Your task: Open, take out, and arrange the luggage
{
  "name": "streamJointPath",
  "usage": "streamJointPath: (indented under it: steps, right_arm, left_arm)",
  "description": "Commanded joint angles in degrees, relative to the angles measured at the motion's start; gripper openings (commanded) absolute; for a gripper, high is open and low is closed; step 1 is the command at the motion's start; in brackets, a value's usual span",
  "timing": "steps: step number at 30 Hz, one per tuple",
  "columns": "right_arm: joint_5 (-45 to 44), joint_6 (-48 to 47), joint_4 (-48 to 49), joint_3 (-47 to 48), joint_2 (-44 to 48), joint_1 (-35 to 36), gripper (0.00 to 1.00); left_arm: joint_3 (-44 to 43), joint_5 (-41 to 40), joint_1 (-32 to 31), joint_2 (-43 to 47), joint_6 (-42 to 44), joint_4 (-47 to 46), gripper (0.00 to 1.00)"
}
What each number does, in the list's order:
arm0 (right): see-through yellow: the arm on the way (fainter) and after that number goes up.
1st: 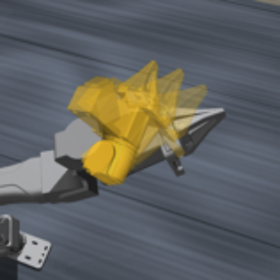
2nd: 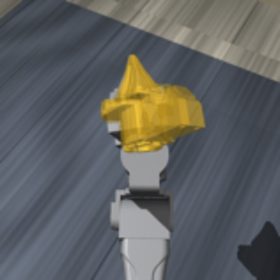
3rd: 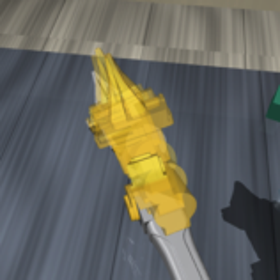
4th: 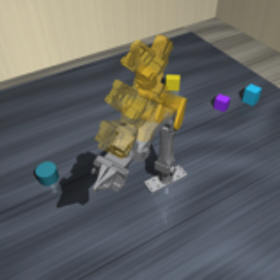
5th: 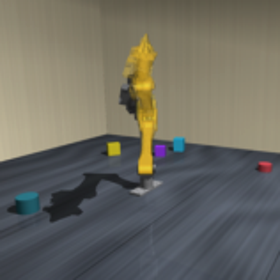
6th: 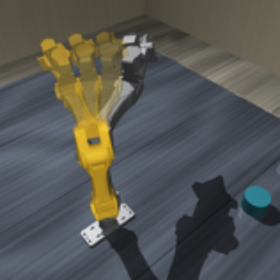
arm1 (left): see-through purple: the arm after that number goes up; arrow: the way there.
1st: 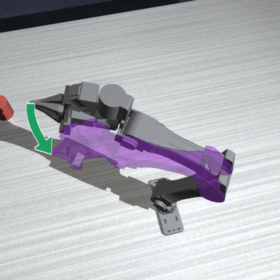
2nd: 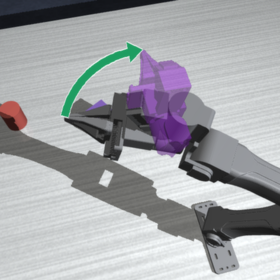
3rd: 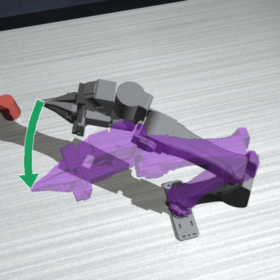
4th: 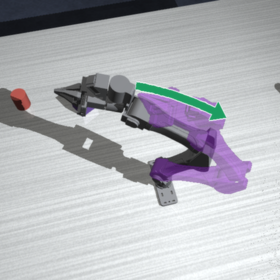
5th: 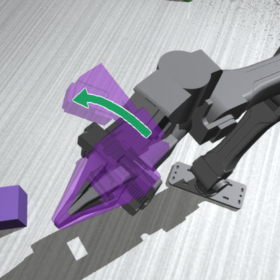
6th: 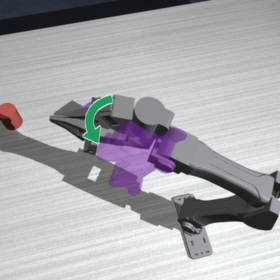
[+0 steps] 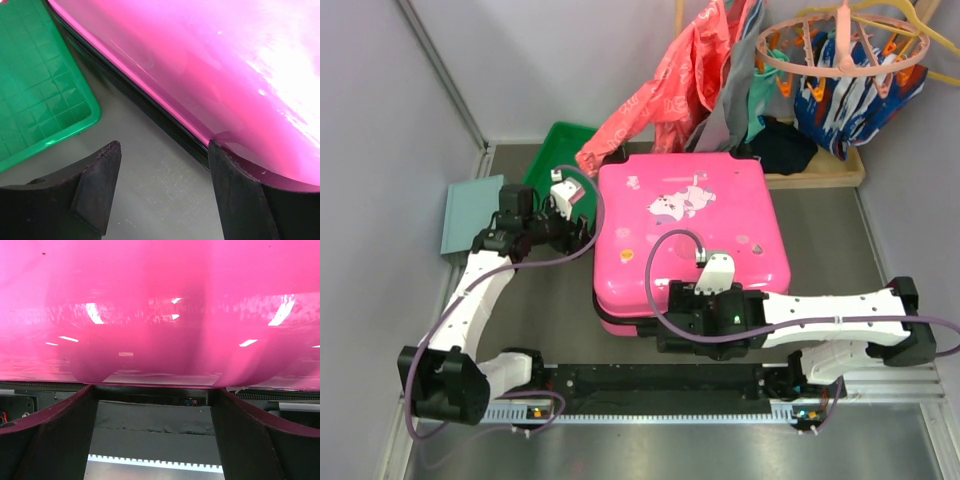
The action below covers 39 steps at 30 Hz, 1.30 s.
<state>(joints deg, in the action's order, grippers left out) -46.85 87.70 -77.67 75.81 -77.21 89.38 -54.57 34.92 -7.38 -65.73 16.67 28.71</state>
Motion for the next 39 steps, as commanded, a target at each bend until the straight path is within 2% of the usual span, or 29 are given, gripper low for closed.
streamJointPath:
  steps: [1, 4, 9, 15, 20, 25, 30, 34, 35, 39]
  right_arm:
    - [-20.74, 2.47, -14.79, 2.68, 3.56, -2.11, 0.00]
    - [-20.91, 1.69, -14.27, 2.67, 5.13, -2.11, 0.00]
    - [-22.58, -4.81, -10.31, 4.69, 7.25, -2.20, 0.00]
    - [-26.45, -6.49, -14.61, 11.37, 6.28, -2.20, 0.00]
    - [-26.27, -6.13, -12.78, 8.57, 8.91, -2.20, 0.00]
    - [-27.41, -15.01, -5.31, 9.53, 11.47, -2.28, 0.00]
    - [-28.03, -15.09, -5.74, 9.18, 12.78, -2.55, 0.00]
    - [-25.23, -17.21, -0.39, 3.06, 13.05, -2.99, 0.00]
    - [-24.18, -18.43, 5.02, 1.20, 12.96, -3.07, 0.00]
    - [-20.13, -20.47, 10.61, -2.25, 9.63, -3.34, 0.00]
  left_arm:
    - [-1.51, 4.02, -0.62, 0.26, 1.18, -0.76, 0.74]
    - [-3.00, 3.31, -0.62, 0.43, 1.26, 0.20, 0.73]
    - [-6.16, 4.37, -0.62, 4.29, 2.40, 1.96, 0.75]
    - [-6.00, 0.86, -0.62, 4.04, 4.43, 3.90, 0.76]
    - [-3.62, 0.51, -0.62, 2.20, 3.29, 1.80, 0.76]
    - [-2.56, 0.59, -0.62, 0.78, 3.46, 1.53, 0.75]
    - [-2.83, -1.25, -0.62, 2.19, 3.37, 1.09, 0.76]
    - [-3.27, -2.74, -0.62, 2.54, 3.20, 0.82, 0.77]
    - [-3.44, -3.27, -0.62, 2.63, 3.02, 0.82, 0.76]
    - [-3.97, -9.50, -0.62, 2.72, 0.65, -1.20, 0.77]
